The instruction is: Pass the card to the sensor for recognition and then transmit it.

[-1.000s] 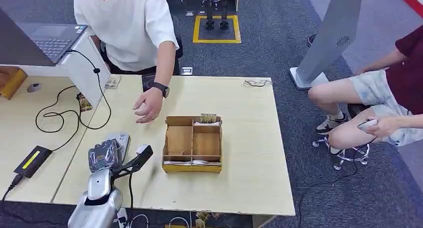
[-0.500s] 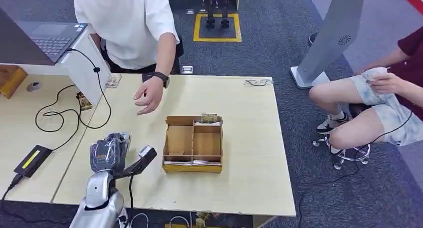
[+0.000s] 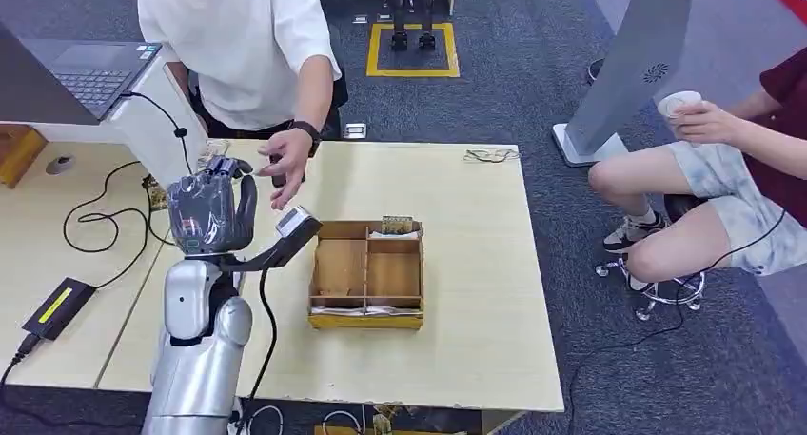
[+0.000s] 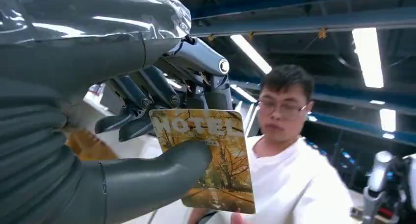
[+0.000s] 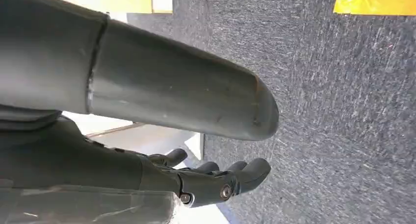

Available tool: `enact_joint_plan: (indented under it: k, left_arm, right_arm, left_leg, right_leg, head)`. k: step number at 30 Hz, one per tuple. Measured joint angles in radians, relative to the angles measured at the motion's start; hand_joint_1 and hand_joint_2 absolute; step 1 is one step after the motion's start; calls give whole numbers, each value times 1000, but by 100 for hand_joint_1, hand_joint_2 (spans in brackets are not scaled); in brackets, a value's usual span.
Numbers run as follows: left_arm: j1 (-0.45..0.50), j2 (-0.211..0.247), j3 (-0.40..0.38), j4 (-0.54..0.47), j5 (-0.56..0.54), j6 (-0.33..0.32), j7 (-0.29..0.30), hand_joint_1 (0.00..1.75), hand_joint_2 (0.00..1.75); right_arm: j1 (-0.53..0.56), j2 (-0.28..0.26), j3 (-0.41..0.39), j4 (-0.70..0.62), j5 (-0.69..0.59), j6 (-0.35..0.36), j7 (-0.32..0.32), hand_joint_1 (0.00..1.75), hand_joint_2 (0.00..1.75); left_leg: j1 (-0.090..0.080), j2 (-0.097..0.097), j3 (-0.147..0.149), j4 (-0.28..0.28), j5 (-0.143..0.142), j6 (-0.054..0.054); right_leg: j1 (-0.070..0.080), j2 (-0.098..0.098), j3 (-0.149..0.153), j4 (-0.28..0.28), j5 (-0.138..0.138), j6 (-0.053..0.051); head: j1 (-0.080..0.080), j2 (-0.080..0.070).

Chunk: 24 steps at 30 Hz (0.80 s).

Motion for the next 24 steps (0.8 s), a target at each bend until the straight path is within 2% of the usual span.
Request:
enact_joint_plan:
  k: [5, 11, 24]
  left_arm:
    - [-59, -8, -17, 9, -26, -14, 19, 175, 175]
    - [-109, -17, -34, 65, -26, -33, 27, 175, 175]
    - [-130, -25, -64, 132, -24, -50, 35, 175, 175]
  right_arm:
    - [-3, -2, 11, 18, 0, -5, 0, 0, 0]
    - [-9, -11, 24, 47, 0, -17, 6, 0, 0]
    - [-13, -18, 28, 74, 0, -19, 6, 0, 0]
  left_leg:
    - [0, 0, 0, 0, 0, 0]
    - [0, 0, -1, 0, 0, 0]
    - [0, 1, -1, 0, 0, 0]
  right_leg:
    - [0, 0, -1, 0, 0, 0]
    - [0, 0, -1, 0, 0, 0]
    - [0, 1, -1, 0, 0, 0]
  head:
    - [0, 0]
    - [0, 0]
    - [0, 0]
